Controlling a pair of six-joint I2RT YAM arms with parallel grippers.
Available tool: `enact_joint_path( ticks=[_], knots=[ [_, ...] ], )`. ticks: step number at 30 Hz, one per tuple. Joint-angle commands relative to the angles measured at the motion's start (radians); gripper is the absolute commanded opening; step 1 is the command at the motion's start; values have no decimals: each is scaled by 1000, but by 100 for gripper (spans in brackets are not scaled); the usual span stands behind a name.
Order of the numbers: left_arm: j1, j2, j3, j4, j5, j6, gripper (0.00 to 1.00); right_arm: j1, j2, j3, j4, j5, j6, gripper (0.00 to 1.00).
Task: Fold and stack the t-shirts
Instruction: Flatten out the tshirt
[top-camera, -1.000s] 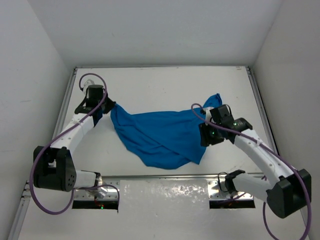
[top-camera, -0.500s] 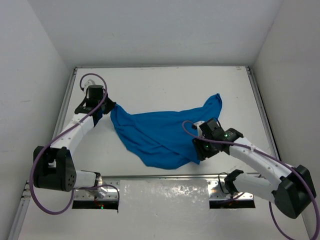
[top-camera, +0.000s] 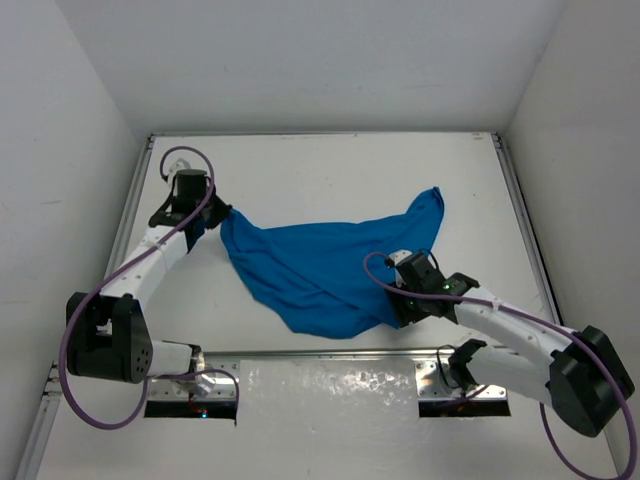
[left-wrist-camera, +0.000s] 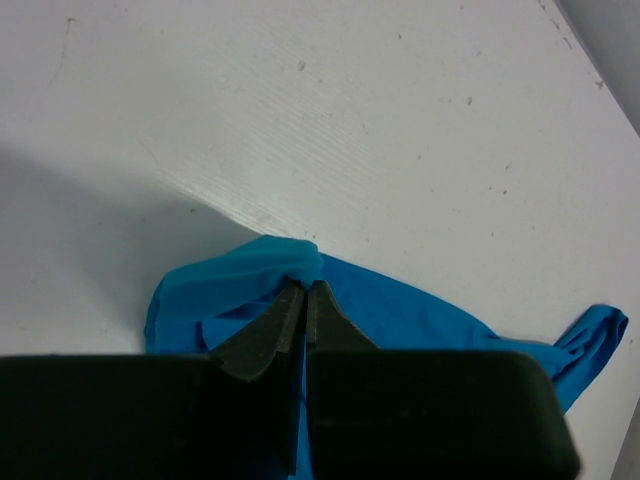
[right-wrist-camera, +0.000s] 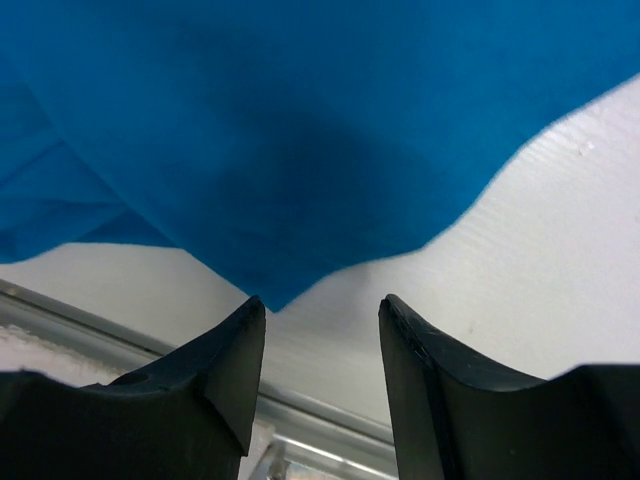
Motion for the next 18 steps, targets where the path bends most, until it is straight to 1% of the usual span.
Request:
enact_joint_path(
  ticks=[1, 7, 10, 16, 18],
  knots=[
    [4, -32, 56, 10, -5, 14, 0, 7, -17, -8, 128, -63, -41, 49],
    [4, -32, 58, 6, -8, 12, 0, 10, 15, -13, 146, -108, -63, 49],
    [4, -32, 54, 6, -8, 10, 0, 18, 18, -16, 147, -105, -61, 49],
    [4, -30, 41, 18, -10, 3, 0, 91, 49, -27, 146, -71, -11, 49],
    [4, -30, 39, 19, -11, 1, 0, 116, 57, -24, 142, -14, 3, 48]
  ],
)
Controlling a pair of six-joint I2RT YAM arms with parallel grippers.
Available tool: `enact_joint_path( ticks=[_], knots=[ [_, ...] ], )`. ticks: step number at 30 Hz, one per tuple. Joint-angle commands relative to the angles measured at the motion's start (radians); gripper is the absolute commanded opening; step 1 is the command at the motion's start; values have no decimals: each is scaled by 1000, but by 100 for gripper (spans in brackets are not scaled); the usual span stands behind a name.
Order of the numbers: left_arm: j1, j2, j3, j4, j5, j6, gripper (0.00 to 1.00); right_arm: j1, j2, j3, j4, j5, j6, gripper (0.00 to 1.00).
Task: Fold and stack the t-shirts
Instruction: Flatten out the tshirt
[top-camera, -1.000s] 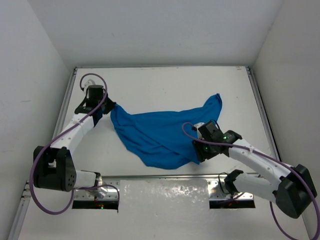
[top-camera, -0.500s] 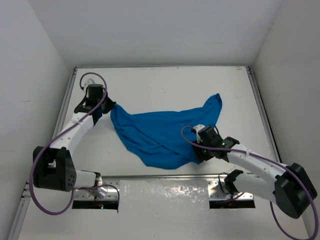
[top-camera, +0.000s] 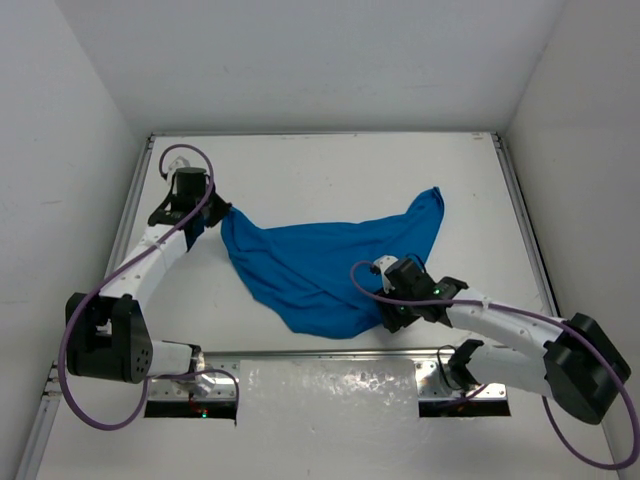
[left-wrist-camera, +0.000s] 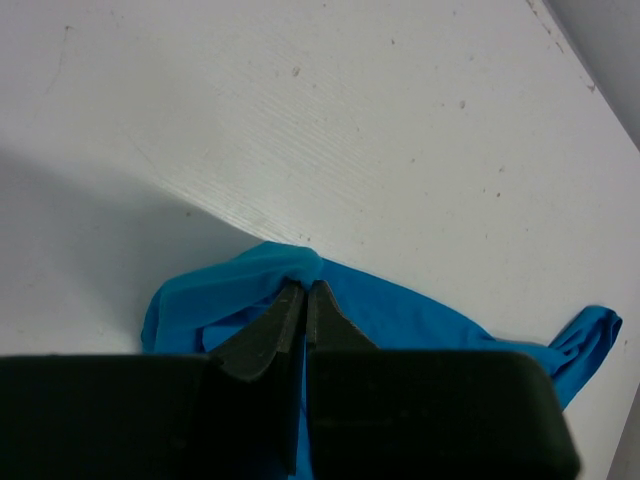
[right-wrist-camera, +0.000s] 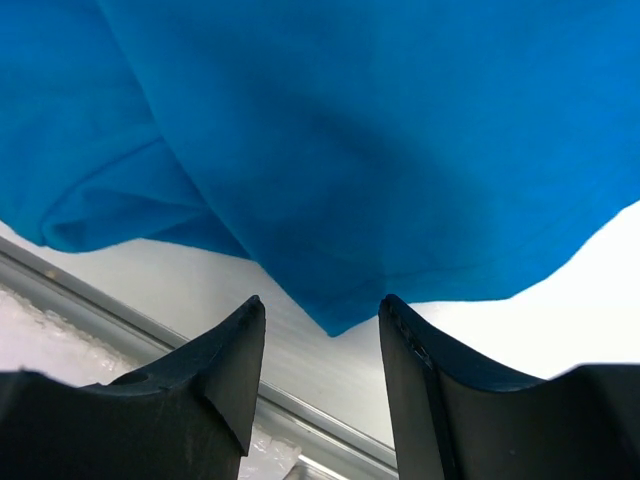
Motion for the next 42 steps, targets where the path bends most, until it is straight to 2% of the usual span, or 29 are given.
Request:
enact_joint_path(
  ticks=[1, 10, 14, 22, 29, 31, 32, 39, 42],
  knots=[
    [4, -30, 19, 34, -10, 1, 0, 49, 9, -7, 22, 68, 45, 48],
    [4, -27, 25, 38, -7, 3, 0, 50, 61, 3, 12, 190, 82, 45],
    [6, -20, 35, 37, -8, 7, 0, 50, 81, -7, 25, 183, 87, 45],
    [6, -9, 35, 40, -5, 4, 0, 50, -6, -57, 60, 158, 105, 42],
    [6, -10, 33, 34, -2, -2, 0, 52, 8, -67, 60, 140, 125, 37],
    [6, -10, 38, 30, -2, -2, 0, 52, 14, -72, 62, 135, 130, 33],
    [6, -12, 39, 23, -4, -2, 0, 52, 18, -73, 63, 132, 134, 27],
    [4, -21, 48, 9, -10, -6, 0, 52, 34, -92, 60, 131, 174, 5],
    [6, -24, 50, 1, 1, -9, 0, 52, 5, -67, 19, 154, 186, 0]
  ],
)
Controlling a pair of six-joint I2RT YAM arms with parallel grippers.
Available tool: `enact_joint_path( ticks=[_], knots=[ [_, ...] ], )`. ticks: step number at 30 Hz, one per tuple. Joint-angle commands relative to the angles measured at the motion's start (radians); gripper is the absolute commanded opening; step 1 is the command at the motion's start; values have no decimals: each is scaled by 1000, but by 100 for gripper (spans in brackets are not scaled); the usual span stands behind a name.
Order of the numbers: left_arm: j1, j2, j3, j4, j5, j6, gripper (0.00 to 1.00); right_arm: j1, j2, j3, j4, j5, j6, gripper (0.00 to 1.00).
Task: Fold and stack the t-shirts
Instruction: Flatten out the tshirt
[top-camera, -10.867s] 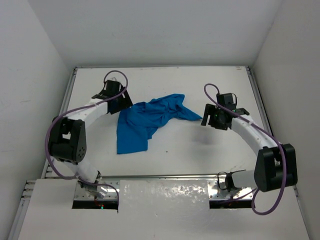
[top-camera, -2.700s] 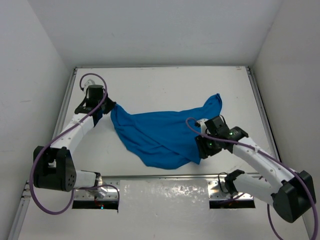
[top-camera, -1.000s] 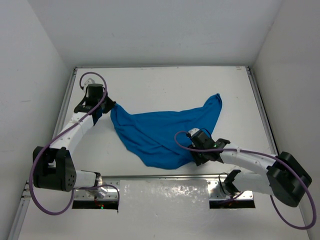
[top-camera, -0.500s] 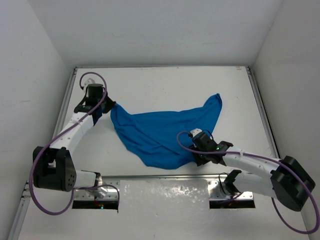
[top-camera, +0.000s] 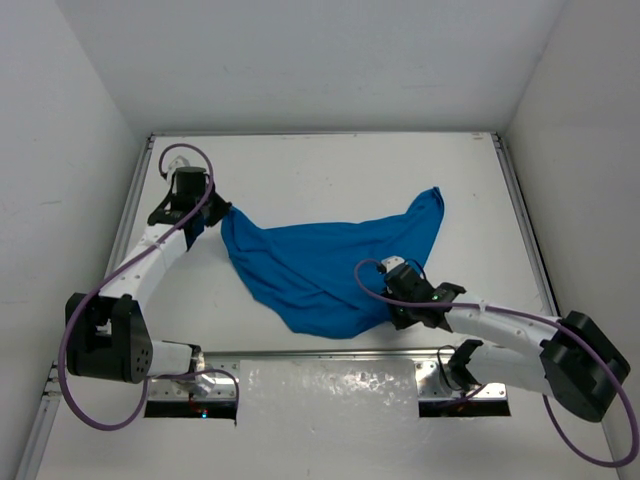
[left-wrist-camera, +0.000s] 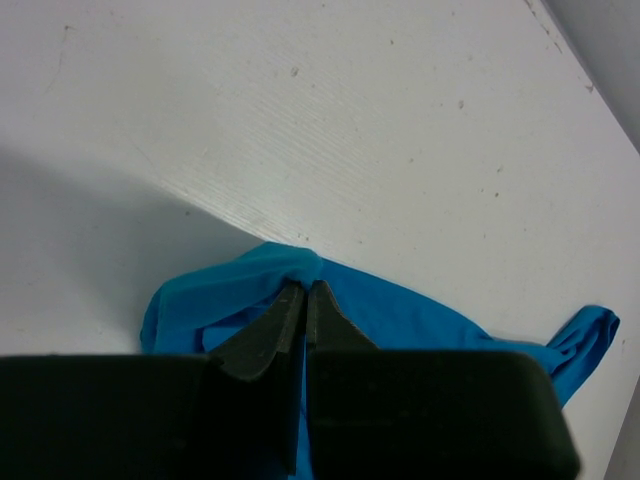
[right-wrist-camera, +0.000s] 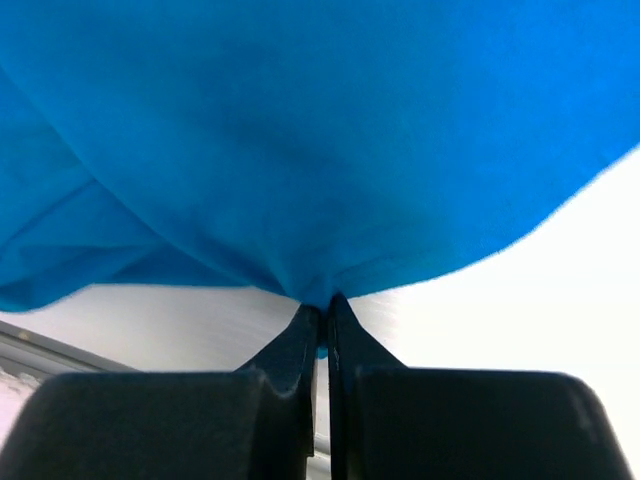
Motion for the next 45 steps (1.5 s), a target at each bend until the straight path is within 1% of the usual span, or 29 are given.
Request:
enact_joint_path(
  ticks=[1, 4, 5, 6, 7, 8, 9, 10, 12, 15, 16, 18, 20, 24, 25, 26, 27, 28, 29, 30, 31, 32, 34, 36, 38, 39, 40, 43, 45],
  knots=[
    [6, -24, 56, -1, 3, -6, 0, 7, -32, 43, -80, 44, 28, 0],
    [6, -24, 116, -50, 22, -15, 0, 4, -64, 198, -218, 135, 8, 0],
    [6, -26, 139, -83, 32, -20, 0, 2, -63, 334, -295, 213, -18, 0],
    [6, -30, 188, -102, 37, -24, 0, 1, -57, 405, -332, 247, -34, 0],
    [7, -43, 209, -122, 39, -32, 0, -1, -45, 553, -373, 277, -49, 0],
    [6, -53, 229, -156, 43, -50, 0, -2, -14, 627, -457, 340, -72, 0],
    [6, -66, 257, -168, 54, -61, 0, -4, -2, 690, -491, 370, -81, 0],
    [6, -95, 268, -200, 57, -81, 0, -4, 20, 800, -519, 396, -93, 0],
    [4, -145, 289, -248, 69, -107, 0, -10, 32, 934, -594, 472, -95, 0],
    [4, -201, 309, -291, 89, -126, 0, -13, 41, 1043, -679, 555, -83, 0],
    [4, -242, 320, -327, 89, -135, 0, -13, 44, 1118, -702, 575, -71, 0],
    [4, -286, 358, -358, 74, -141, 0, -13, 43, 1191, -757, 629, -64, 0],
    [6, -348, 406, -403, 50, -147, 0, -15, 38, 1301, -795, 670, -63, 0],
    [6, -374, 645, -423, 5, -114, 0, -13, 21, 1514, -785, 794, -119, 0],
    [6, -366, 689, -429, 5, -107, 0, -13, 18, 1540, -785, 807, -135, 0],
    [6, -338, 788, -437, -3, -100, 0, -13, 11, 1563, -754, 818, -158, 0],
    [6, -317, 843, -464, -3, -84, 0, -13, 9, 1608, -742, 842, -184, 0],
    [6, -296, 955, -487, -1, -77, 0, -13, 9, 1631, -728, 853, -189, 0],
    [6, -246, 1011, -513, 2, -67, 0, -13, 9, 1674, -722, 864, -199, 0],
    [6, -219, 1074, -577, 3, -55, 0, -12, 8, 1694, -710, 870, -213, 0],
    [6, -195, 1184, -608, 9, -49, 0, -13, 6, 1711, -702, 882, -222, 0],
    [6, -155, 1229, -651, 14, -46, 0, -13, 5, 1735, -694, 887, -233, 0],
    [6, -124, 1330, -677, 23, -38, 0, -13, -8, 1742, -661, 910, -268, 0],
    [4, -112, 1337, -676, 23, -38, 0, -13, -17, 1722, -613, 922, -320, 0],
    [6, -116, 1274, -639, 32, -46, 0, -13, -20, 1684, -573, 933, -381, 0],
    [6, -116, 1247, -624, 48, -44, 0, -13, -20, 1662, -523, 934, -409, 0],
    [6, -116, 1190, -606, 55, -44, 0, -13, -12, 1642, -500, 936, -432, 0],
    [6, -87, 1112, -544, 97, -49, 0, -13, 43, 1562, -424, 945, -514, 0],
    [6, -35, 1107, -530, 114, -58, 0, -15, 81, 1504, -377, 934, -557, 0]
  ],
)
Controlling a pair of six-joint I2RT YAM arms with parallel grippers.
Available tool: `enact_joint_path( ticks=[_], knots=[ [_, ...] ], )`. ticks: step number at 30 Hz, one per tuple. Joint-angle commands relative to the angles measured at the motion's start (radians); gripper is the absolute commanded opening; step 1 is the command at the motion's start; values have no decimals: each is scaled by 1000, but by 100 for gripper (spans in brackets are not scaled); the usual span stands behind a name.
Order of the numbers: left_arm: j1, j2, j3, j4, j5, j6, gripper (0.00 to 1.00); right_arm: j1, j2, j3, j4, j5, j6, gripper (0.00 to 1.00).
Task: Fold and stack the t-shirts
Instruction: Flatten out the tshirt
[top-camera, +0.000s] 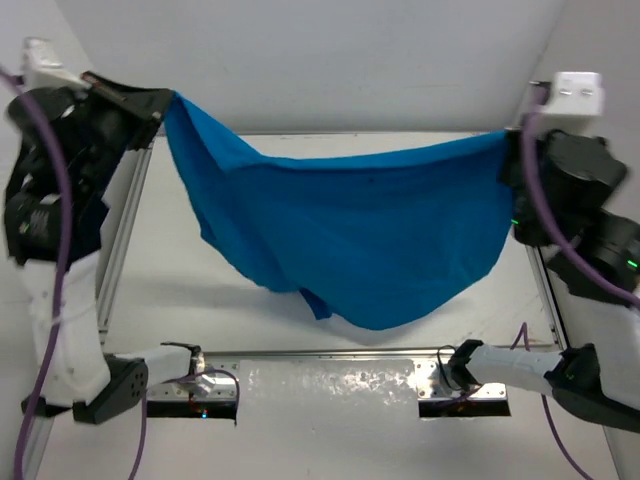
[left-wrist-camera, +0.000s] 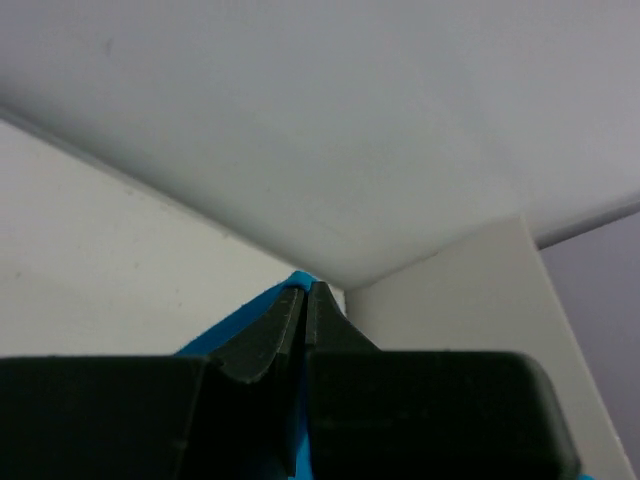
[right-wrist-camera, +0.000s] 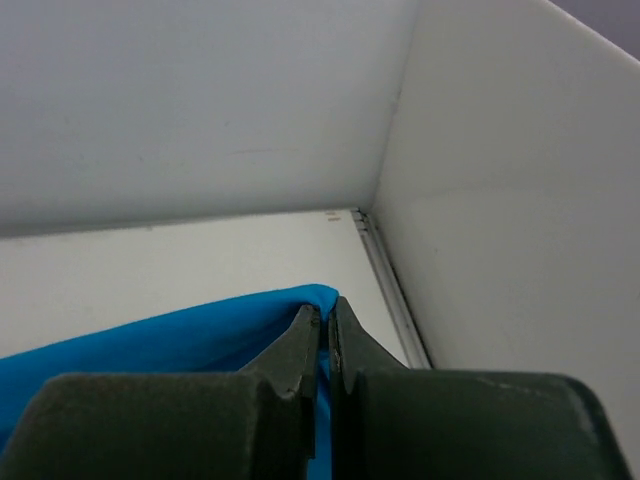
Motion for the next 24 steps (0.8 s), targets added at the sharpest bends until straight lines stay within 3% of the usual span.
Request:
enact_joint_path(
  ticks=[1, 2, 4, 5, 6, 8, 9, 12, 14, 20, 24],
  knots=[
    [4, 93, -33, 70, 38, 3, 0, -2, 110, -87, 138, 20, -142, 0],
    [6, 118, -40, 94, 38, 5, 0, -11, 162, -99, 144, 1, -145, 0],
    [6, 146, -40, 116, 18, 17, 0, -137, 248, -25, 41, -190, -46, 0],
    [7, 182, -28, 119, 12, 28, 0, -283, 382, 144, -33, -295, 98, 0],
    [7, 219, 11, 117, 5, 32, 0, -348, 463, 369, -188, -512, 154, 0],
    [7, 244, 41, 111, -3, 37, 0, -410, 664, 552, -327, -589, 224, 0],
    [9, 252, 46, 113, -8, 39, 0, -423, 691, 587, -331, -646, 243, 0],
    [9, 281, 33, 96, -21, 66, 0, -514, 618, 363, -247, -796, 379, 0],
    [9, 293, 7, 72, -32, 100, 0, -559, 587, 223, -257, -790, 409, 0],
    [9, 218, -222, 39, -124, 177, 0, -617, 578, 174, -394, -705, 329, 0],
    [7, 151, -286, -16, -167, 172, 0, -625, 503, 115, -408, -680, 324, 0]
  ],
)
